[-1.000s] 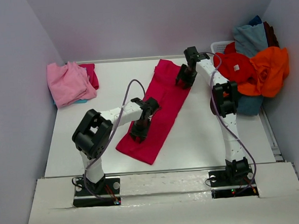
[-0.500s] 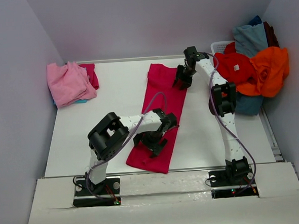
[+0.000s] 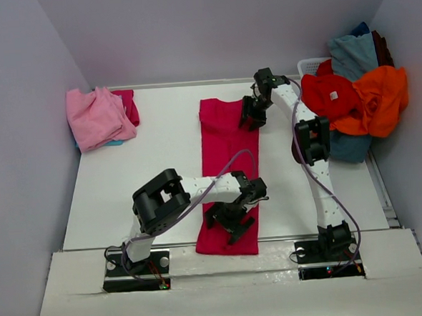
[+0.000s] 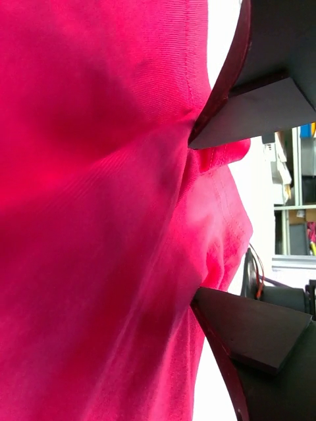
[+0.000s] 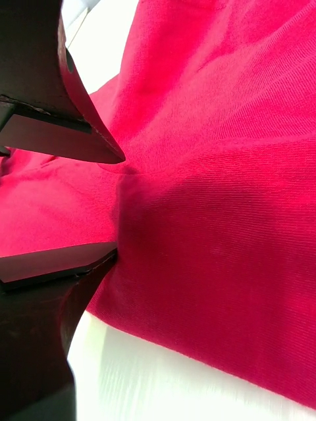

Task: Fold and stack the t-shirts
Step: Fold the tshirt

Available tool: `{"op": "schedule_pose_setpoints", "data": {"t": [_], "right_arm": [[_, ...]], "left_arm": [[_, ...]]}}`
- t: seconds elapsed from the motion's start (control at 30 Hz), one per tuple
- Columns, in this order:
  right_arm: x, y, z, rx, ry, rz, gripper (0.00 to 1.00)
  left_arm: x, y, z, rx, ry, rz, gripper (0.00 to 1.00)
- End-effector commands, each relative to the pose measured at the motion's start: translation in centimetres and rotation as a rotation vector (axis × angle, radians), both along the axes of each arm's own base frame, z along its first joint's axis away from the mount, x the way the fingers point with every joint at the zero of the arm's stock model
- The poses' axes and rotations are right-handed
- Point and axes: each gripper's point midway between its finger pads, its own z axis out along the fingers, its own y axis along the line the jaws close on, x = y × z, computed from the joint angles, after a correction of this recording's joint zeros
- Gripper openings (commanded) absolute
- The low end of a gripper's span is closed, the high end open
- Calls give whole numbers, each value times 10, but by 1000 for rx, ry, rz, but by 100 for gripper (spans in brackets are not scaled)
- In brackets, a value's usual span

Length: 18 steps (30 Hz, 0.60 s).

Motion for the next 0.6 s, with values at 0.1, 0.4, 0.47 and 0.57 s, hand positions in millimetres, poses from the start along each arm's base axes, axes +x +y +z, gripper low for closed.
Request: {"op": "schedule_pose_setpoints", "data": {"t": [0.1,0.4,0.47,0.57], "right_arm": [[8,14,-8,-5,-71,88,58],[18,12,26,-7,-173,81,58],[20,10,41,-18,-208,78,58],[20,8,63,-17,-247,74,58]], "left_arm": [[-15,-30,3,-95,42,-4,99],[30,-40,23,-93,-149,49,99],[51,-37,35,-75,-248,93,99],[75,-33,56,-65,-356,149,99]]}}
